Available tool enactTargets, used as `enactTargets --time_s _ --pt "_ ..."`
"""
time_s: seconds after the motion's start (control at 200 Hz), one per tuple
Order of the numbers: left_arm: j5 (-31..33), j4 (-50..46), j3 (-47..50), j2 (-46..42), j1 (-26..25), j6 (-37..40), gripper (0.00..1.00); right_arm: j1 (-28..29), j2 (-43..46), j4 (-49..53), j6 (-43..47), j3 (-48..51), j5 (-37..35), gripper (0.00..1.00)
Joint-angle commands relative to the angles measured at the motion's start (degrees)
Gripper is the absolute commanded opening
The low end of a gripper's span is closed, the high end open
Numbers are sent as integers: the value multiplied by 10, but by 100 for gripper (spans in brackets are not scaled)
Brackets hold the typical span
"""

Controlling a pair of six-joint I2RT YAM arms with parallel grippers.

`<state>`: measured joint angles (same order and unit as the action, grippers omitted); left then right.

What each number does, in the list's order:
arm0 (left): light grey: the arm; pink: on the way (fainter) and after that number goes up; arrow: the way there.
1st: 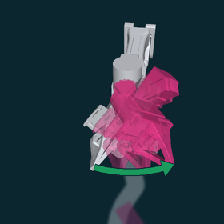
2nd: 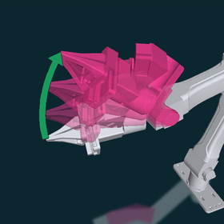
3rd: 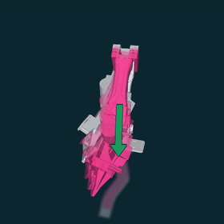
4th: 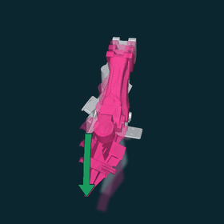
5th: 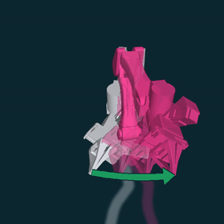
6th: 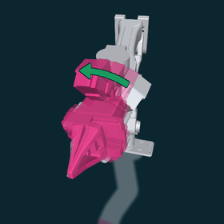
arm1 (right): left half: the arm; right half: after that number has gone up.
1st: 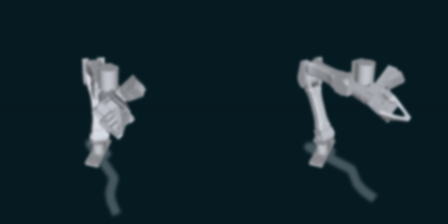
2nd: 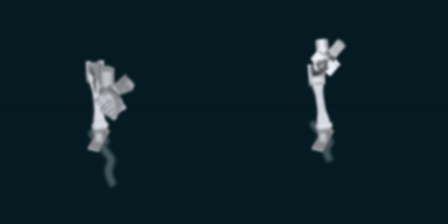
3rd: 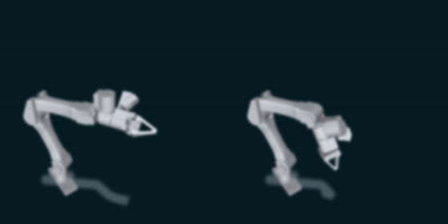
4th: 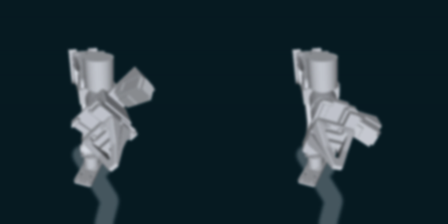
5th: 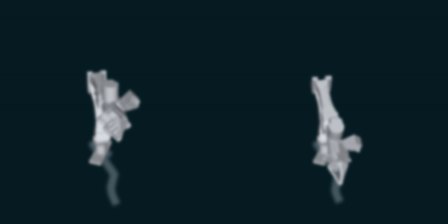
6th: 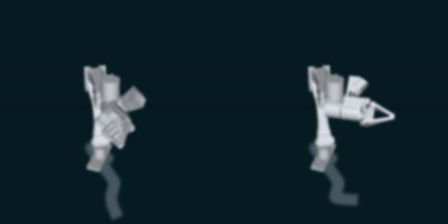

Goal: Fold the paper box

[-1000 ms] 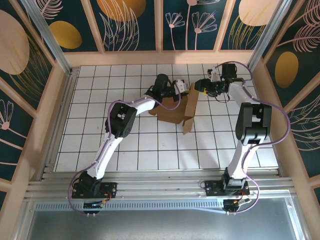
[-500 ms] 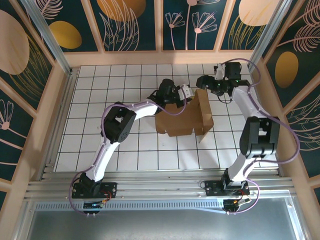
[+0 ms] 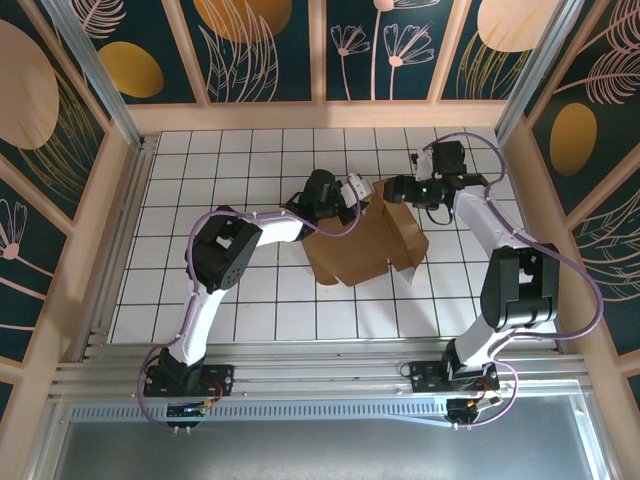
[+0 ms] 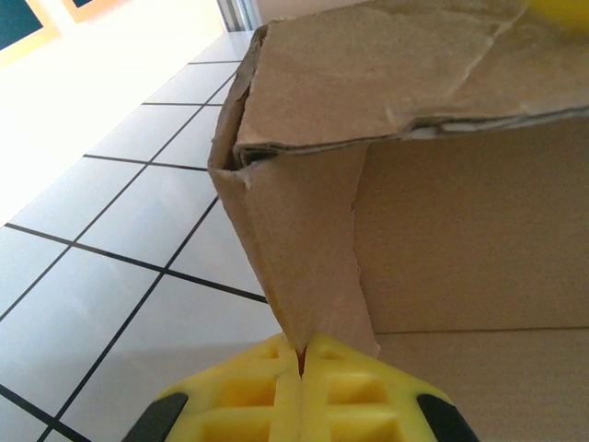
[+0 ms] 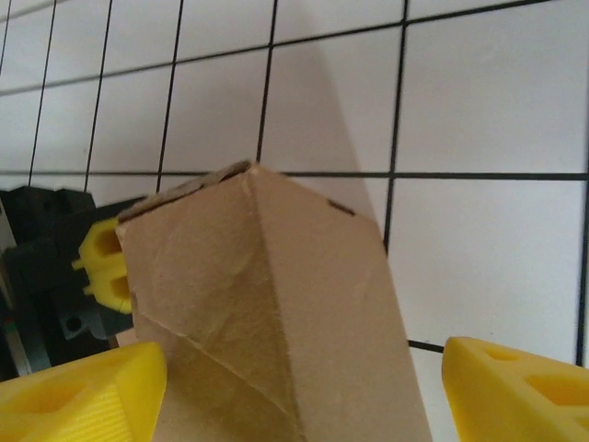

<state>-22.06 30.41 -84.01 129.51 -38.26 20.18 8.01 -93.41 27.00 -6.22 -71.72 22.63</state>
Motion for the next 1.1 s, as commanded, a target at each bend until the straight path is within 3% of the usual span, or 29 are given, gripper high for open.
enactTargets --time_s 0.0,0.085,0.315,0.626,0.776,0.961,1.096 --pt "-17 20 0 -9 2 -19 13 0 -21 8 14 -13 30 76" --pt "-20 22 -18 5 2 -17 25 -1 -32 15 19 -25 28 74" --pt "-70 -30 -110 60 3 8 28 -1 -59 32 36 -54 56 70" --pt "-117 -161 -223 118 3 129 29 -7 -92 41 52 -69 79 55" --pt "-127 -175 -256 142 3 167 35 -10 -98 37 51 -75 100 55" --pt "-139 -193 -318 178 3 176 35 -10 -103 40 52 -82 101 56" --pt "-142 -193 -329 187 3 185 25 -11 -103 41 52 -82 100 56"
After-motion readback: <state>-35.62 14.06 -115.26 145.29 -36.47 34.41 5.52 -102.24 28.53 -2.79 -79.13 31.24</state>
